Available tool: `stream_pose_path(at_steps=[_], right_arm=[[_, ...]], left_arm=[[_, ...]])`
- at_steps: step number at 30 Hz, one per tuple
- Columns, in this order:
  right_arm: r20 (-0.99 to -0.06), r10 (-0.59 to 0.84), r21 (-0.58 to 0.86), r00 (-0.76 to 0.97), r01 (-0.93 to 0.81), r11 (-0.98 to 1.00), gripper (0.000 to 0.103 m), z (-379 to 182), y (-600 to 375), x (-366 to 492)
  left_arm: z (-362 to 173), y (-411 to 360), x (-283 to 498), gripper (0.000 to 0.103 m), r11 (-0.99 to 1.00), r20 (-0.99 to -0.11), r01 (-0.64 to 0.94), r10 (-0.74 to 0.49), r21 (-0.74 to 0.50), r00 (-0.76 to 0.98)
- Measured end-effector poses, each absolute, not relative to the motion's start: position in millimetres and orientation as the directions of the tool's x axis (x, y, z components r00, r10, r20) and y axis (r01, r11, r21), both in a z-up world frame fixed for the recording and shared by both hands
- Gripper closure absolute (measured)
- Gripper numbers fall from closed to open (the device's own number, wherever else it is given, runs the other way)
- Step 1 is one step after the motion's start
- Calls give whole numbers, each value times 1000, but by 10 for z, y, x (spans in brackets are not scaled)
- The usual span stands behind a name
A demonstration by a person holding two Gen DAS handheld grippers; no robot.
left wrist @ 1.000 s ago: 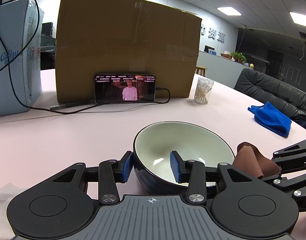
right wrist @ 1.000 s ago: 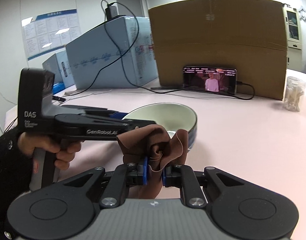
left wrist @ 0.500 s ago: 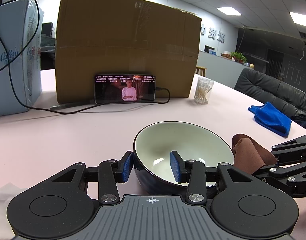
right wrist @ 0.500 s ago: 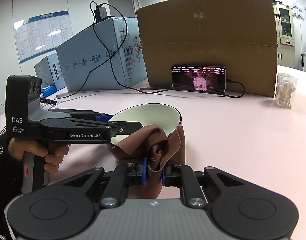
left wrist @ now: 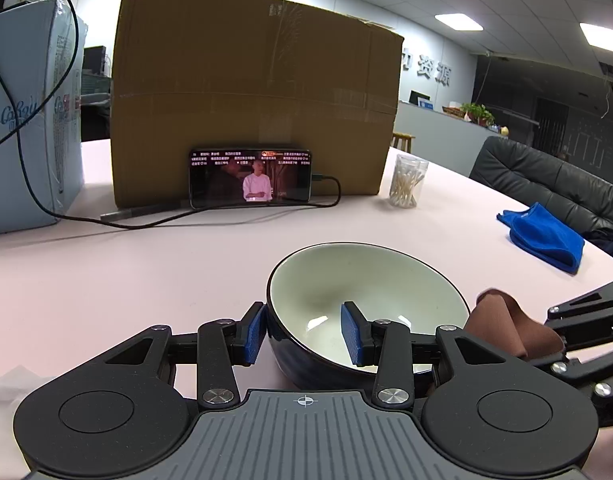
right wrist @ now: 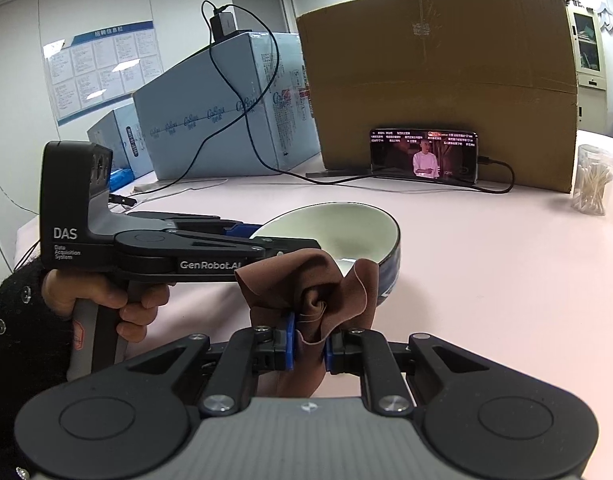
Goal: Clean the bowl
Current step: 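Rub the cloth on the bowl's outer wall with the right gripper while the left gripper holds the rim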
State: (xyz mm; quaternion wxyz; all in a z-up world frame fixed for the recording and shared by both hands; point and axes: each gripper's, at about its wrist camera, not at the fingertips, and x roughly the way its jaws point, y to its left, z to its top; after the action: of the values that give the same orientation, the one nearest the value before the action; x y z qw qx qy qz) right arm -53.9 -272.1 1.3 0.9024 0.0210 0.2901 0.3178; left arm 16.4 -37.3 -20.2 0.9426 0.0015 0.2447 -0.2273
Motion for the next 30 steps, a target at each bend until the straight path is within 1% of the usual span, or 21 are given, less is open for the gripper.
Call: stream_pose_path(at_steps=[6, 12, 15, 22, 30], right_arm=[[-497, 594, 228, 633, -565, 793, 87, 18, -2732, -552], [-488, 528, 212, 694, -493, 844, 87, 48, -2904, -464], [-490, 526, 213, 695, -490, 846, 87, 34, -2903, -439], [-495, 564, 213, 661, -536, 817, 87, 4, -2781, -487], [-491, 584, 240, 646, -544, 804, 87, -3, -2777, -509]], left_arm=[[-205, -380, 165, 65, 898, -461, 428, -425, -105, 779], [-203, -394, 152, 65, 898, -460, 429, -424, -100, 780], [-202, -397, 151, 65, 898, -460, 428, -423, -99, 780], [-201, -398, 148, 65, 899, -462, 426, -422, -102, 780], [-205, -373, 158, 65, 899, -461, 427, -422, -101, 780]])
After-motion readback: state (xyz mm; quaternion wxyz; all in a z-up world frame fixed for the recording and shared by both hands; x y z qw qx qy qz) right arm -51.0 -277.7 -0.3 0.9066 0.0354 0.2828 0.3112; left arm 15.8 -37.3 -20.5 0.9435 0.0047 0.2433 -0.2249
